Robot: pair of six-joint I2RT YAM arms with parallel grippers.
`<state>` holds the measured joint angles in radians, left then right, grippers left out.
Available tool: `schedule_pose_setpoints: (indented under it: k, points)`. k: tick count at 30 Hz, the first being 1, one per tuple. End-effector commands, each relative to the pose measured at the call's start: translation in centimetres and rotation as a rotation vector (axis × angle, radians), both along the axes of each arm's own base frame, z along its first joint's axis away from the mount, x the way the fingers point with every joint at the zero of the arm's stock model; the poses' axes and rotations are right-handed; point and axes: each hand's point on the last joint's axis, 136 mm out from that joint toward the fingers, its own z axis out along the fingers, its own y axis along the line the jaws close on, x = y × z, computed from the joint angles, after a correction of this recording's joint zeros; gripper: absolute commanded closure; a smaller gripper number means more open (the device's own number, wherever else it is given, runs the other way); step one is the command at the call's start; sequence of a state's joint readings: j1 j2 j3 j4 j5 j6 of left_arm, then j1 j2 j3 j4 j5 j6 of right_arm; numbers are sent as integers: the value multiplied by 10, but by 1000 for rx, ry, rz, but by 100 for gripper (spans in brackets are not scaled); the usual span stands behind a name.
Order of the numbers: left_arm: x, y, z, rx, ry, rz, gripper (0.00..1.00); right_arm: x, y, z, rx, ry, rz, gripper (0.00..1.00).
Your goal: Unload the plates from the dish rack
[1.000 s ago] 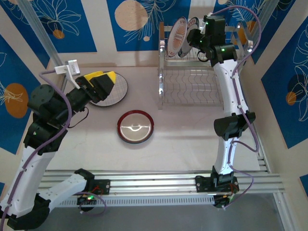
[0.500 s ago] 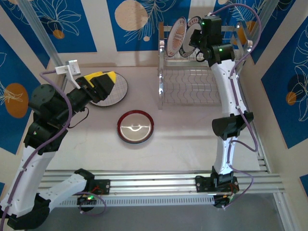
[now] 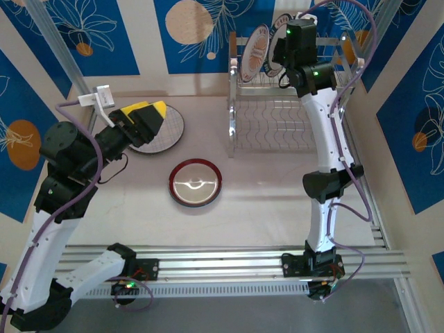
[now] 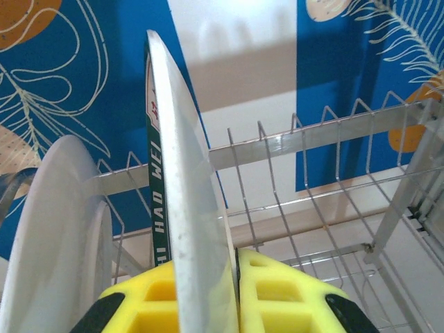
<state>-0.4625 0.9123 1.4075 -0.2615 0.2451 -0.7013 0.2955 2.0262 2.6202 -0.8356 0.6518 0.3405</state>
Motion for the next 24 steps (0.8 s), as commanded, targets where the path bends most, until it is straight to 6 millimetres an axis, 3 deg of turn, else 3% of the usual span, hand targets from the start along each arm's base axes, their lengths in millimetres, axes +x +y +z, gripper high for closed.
schedule_pose_setpoints:
  k: [1,12,19,24]
  points:
    - [-12,-4,25,-45,-67,-53,0,-38,-23,65,-5,-152,-67,100]
    - [-5,-17,29,-86,-54,-111,0,-94,-47,105,-23,-226,-104,100]
    - [4,-27,24,-103,-3,-152,0,-134,-58,114,11,-239,-92,100]
    - [13,-38,14,-114,63,-194,0,-163,-57,110,72,-226,-42,100]
